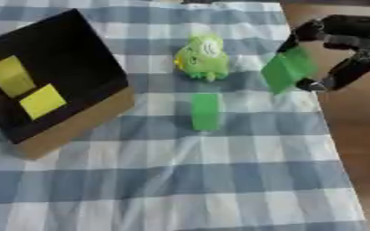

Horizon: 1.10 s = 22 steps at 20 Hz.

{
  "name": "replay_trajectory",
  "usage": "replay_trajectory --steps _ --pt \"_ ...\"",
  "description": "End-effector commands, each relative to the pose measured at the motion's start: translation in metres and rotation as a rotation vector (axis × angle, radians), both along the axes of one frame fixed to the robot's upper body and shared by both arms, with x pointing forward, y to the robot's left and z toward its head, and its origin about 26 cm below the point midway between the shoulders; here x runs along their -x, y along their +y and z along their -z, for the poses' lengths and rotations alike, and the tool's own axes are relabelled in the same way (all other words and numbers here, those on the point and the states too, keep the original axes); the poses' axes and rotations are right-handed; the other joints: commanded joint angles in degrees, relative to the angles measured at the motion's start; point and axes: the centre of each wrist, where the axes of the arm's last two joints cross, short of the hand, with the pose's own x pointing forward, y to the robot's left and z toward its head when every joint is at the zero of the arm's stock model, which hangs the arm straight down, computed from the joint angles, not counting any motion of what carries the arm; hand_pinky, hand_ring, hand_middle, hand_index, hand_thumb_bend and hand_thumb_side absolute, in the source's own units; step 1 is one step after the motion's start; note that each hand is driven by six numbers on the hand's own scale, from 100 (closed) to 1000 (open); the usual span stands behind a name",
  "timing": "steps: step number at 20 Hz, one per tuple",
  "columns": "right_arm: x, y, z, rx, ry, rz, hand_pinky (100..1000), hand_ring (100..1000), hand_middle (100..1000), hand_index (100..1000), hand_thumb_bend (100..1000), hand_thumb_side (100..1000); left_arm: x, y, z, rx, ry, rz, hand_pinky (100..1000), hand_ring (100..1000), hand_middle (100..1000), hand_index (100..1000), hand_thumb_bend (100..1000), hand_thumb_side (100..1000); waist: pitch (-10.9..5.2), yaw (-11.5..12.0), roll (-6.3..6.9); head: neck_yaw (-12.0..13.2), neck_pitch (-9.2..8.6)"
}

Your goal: Pick up objects on the table and place them in the box.

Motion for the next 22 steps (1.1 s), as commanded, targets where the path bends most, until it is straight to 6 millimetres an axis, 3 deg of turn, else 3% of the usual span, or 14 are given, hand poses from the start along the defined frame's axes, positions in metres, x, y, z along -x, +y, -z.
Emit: replay_trajectory --steps 1,8,13,17,18,22 --pt "0.006 0.013 -0.031 0.018 -0.067 -0.045 833 742 385 549 336 130 0.003 0.000 -0.009 -0.018 -0.035 0.006 747 921 779 814 573 637 -2.35 0.1 -0.80 -0.4 0.34" --pt "-0.012 0.065 -0.060 -0.007 -0.109 -0.173 832 737 382 548 327 108 0.001 -0.008 -0.014 -0.013 -0.055 0.046 748 919 777 813 577 631 -3.21 1.5 -1.38 -1.8 0.50" --pt "-0.027 0.110 -0.073 -0.042 -0.127 -0.269 831 735 380 546 326 100 -0.002 -0.023 -0.022 -0.016 -0.093 0.128 749 908 771 812 584 621 -3.42 3.6 -1.44 -3.9 0.01" --pt "-0.034 0.153 -0.074 -0.090 -0.154 -0.353 832 729 377 544 311 100 -0.003 -0.039 -0.030 -0.035 -0.143 0.218 751 896 764 811 591 613 -3.35 5.6 -1.53 -6.4 -0.26" --pt "-0.036 0.162 -0.072 -0.112 -0.158 -0.366 833 723 372 541 271 100 -0.003 -0.043 -0.033 -0.041 -0.159 0.243 753 888 760 810 595 608 -3.22 6.2 -1.57 -7.2 -0.40" --pt "-0.043 0.188 -0.065 -0.136 -0.151 -0.379 833 723 374 542 270 100 -0.003 -0.059 -0.045 -0.064 -0.222 0.336 756 873 752 810 604 597 -2.83 8.5 -1.95 -10.3 -0.34"
